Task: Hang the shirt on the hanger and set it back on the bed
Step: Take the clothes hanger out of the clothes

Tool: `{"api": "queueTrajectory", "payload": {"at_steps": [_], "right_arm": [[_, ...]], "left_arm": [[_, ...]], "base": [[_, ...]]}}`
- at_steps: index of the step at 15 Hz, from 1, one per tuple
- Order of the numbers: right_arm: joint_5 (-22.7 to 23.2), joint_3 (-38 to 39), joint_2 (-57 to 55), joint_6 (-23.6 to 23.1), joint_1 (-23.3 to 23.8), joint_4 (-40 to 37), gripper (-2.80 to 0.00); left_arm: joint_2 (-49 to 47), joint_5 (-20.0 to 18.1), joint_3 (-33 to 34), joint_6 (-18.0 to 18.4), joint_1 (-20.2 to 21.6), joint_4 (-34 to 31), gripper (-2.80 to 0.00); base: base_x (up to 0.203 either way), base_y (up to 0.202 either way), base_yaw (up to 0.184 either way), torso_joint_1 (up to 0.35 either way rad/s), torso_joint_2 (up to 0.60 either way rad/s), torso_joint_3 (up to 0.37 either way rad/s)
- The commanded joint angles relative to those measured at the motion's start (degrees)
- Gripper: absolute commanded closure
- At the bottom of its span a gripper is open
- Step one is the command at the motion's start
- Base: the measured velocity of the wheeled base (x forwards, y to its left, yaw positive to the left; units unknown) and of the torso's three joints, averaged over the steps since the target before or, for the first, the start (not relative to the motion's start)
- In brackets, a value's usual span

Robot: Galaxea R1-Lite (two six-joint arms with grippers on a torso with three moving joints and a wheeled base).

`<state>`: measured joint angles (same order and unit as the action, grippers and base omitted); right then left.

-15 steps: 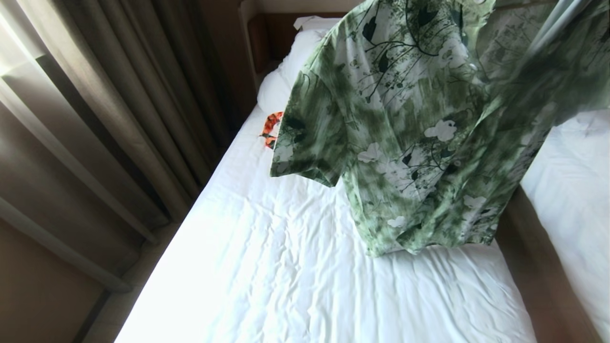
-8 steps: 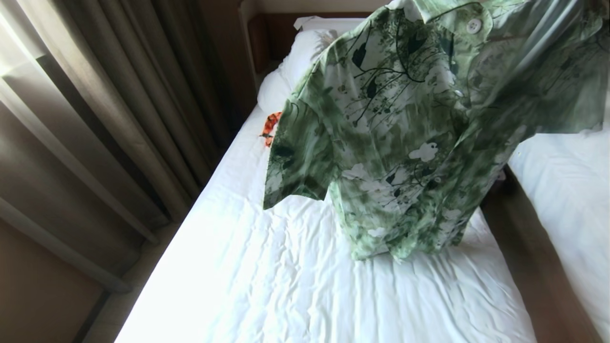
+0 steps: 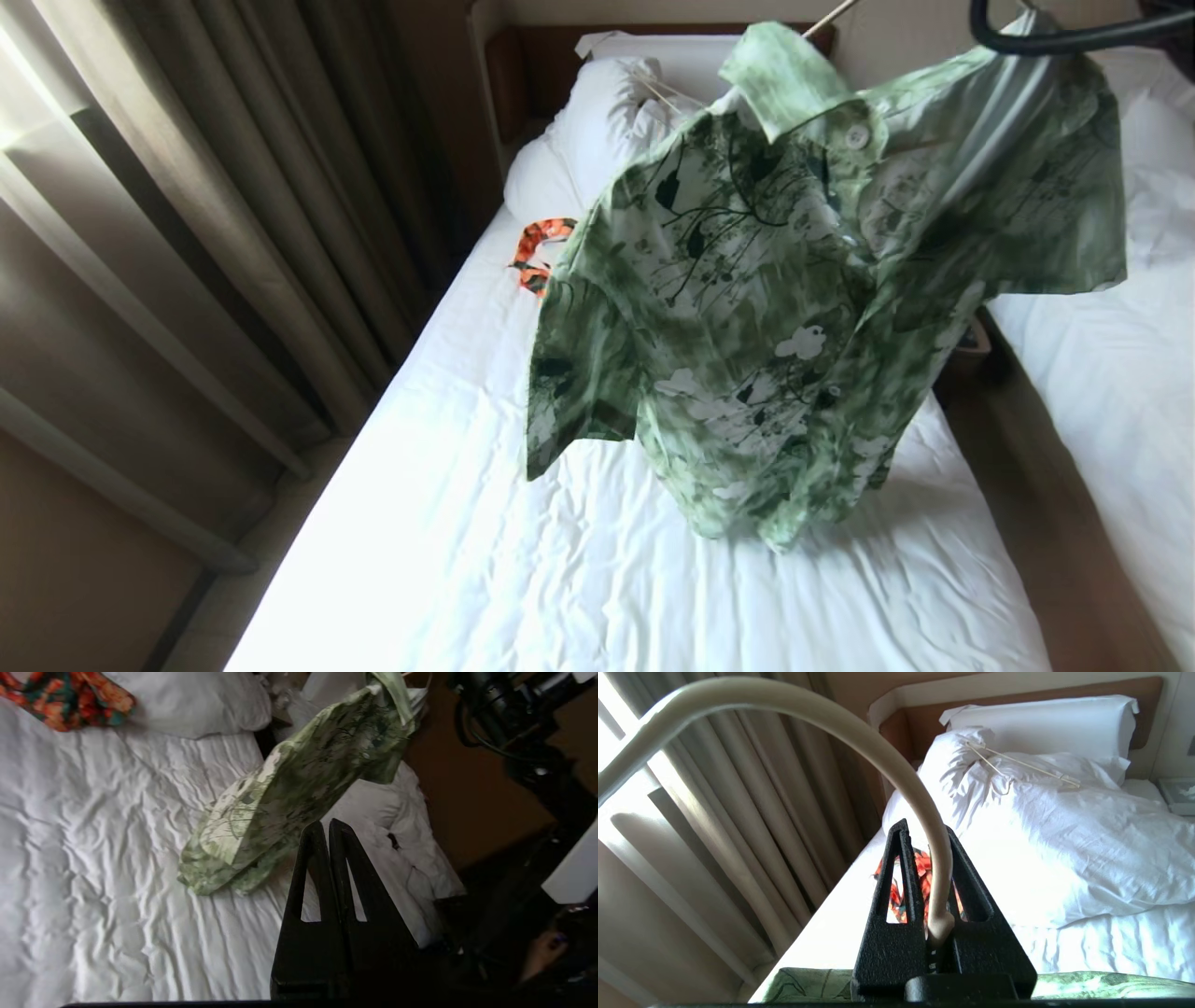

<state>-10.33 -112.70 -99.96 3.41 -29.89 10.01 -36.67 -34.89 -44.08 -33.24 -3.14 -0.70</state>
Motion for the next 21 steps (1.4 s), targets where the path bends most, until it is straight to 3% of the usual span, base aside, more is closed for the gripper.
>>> {"api": "queueTrajectory", "payload": {"at_steps": [1, 3, 7, 10, 13, 18, 19, 21], "right_arm": [[-0.18, -0.14, -5.24, 0.01, -0.41, 3.37, 0.0], [-0.31, -0.15, -6.67, -0.07, -0.34, 4.25, 0.0], [-4.4, -0.24, -7.74, -0.33, -0.67, 7.01, 0.0], [-5.93, -0.24, -8.31, -0.25, -0.6, 7.48, 0.0], [-6.89, -0.15, -7.23, -0.25, -1.04, 7.57, 0.0], [-7.6, 0.38, -6.83, 0.1, -0.96, 7.57, 0.0], [-7.6, 0.47, -6.76, 0.1, -0.87, 7.57, 0.0], [-7.6, 0.47, -6.83, 0.1, -0.69, 7.57, 0.0]], "left_arm": [[-11.87, -2.87, -1.0, -2.16, -7.48, 6.49, 0.0], [-18.75, 0.26, -2.06, -3.23, -18.85, 12.29, 0.0], [-34.19, 15.91, -8.02, -3.79, -39.33, 20.1, 0.0], [-43.87, 23.21, -18.34, -3.13, -48.78, 18.92, 0.0], [-54.04, 31.88, -26.35, -1.52, -52.37, 14.98, 0.0], [-64.52, 40.28, -37.5, -0.14, -52.57, 9.77, 0.0], [-65.26, 41.53, -38.88, -0.13, -52.28, 9.66, -2.8], [-65.65, 41.66, -40.62, -0.22, -51.02, 9.89, -2.8]], "base": [[0.0, 0.0, 0.0, 0.0, 0.0, 0.0], [0.0, 0.0, 0.0, 0.0, 0.0, 0.0], [0.0, 0.0, 0.0, 0.0, 0.0, 0.0], [0.0, 0.0, 0.0, 0.0, 0.0, 0.0], [0.0, 0.0, 0.0, 0.0, 0.0, 0.0], [0.0, 0.0, 0.0, 0.0, 0.0, 0.0], [0.0, 0.0, 0.0, 0.0, 0.0, 0.0], [0.0, 0.0, 0.0, 0.0, 0.0, 0.0]]}}
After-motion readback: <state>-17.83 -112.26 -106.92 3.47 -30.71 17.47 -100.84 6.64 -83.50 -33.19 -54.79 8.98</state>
